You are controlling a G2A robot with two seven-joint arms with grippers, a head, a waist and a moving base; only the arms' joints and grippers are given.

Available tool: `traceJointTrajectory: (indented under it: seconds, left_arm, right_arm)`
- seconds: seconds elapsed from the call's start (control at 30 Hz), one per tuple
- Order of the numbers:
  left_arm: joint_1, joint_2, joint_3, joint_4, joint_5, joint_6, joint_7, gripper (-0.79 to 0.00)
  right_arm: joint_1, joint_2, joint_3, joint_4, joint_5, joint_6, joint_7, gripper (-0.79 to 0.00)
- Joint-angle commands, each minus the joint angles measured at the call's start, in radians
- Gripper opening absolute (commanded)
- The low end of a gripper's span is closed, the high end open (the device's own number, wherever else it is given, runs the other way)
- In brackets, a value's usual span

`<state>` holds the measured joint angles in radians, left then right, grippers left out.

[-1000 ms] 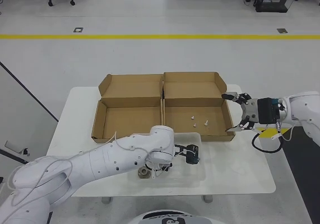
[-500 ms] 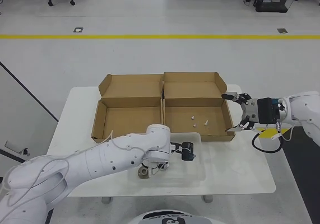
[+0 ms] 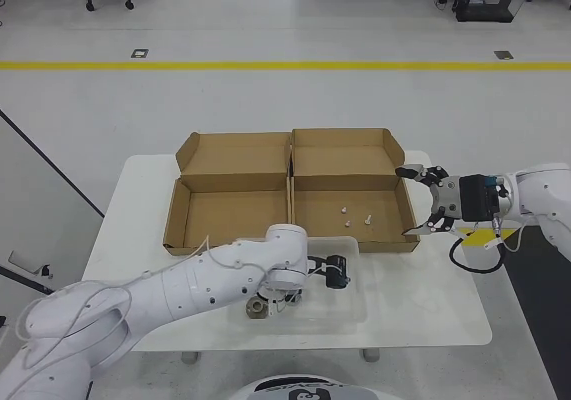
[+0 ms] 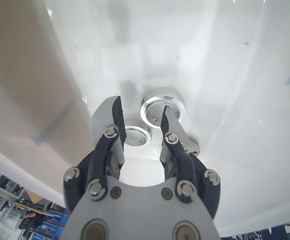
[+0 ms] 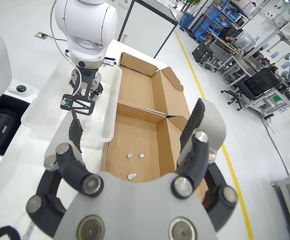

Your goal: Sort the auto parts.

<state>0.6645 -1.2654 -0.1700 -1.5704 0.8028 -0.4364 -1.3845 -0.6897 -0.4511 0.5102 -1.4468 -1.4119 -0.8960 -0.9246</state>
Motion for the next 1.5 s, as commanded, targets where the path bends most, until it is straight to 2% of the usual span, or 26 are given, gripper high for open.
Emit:
traceJointTrajectory:
  seconds: [0.0, 1.07, 1.23, 1.3, 1.47]
  left_arm:
    - [0.001, -0.004, 0.0, 0.003, -0.006, -0.007, 0.007, -0.416]
    - [0.002, -0.024, 0.0, 0.059, -0.019, -0.016, 0.016, -0.493]
    - [0.004, -0.029, 0.0, 0.07, -0.02, -0.014, 0.014, -0.57]
    - [0.005, -0.031, 0.0, 0.073, -0.022, -0.011, 0.011, -0.785]
    - [0.003, -0.036, 0.0, 0.079, -0.021, -0.008, 0.008, -0.785]
  right_arm:
    - [0.0, 0.0, 0.0, 0.0, 0.0, 0.0, 0.0, 0.0]
    - [0.0, 0.0, 0.0, 0.0, 0.0, 0.0, 0.0, 0.0]
    - [0.0, 0.0, 0.0, 0.0, 0.0, 0.0, 0.0, 0.0]
    - [0.0, 0.0, 0.0, 0.0, 0.0, 0.0, 0.0, 0.0]
    - [0.0, 0.0, 0.0, 0.0, 0.0, 0.0, 0.0, 0.0]
